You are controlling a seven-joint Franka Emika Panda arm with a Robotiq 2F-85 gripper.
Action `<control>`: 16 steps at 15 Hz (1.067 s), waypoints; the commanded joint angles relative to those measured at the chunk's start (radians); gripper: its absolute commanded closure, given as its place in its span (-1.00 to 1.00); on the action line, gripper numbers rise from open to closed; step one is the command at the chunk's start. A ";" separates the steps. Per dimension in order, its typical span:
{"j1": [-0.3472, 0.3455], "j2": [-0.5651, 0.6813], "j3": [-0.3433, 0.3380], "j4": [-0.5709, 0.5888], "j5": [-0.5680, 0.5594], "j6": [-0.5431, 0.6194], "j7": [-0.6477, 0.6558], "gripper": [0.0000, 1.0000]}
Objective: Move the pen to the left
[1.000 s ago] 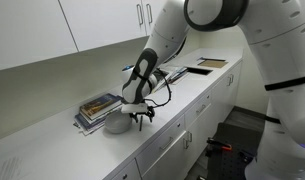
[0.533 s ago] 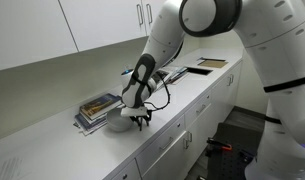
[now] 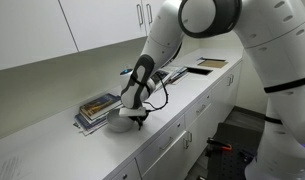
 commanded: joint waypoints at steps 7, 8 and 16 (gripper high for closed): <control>0.006 -0.127 0.002 -0.061 0.080 0.030 -0.167 0.94; 0.016 -0.146 -0.010 -0.071 0.068 0.023 -0.161 0.94; 0.137 -0.295 -0.075 -0.216 -0.099 -0.009 0.238 0.94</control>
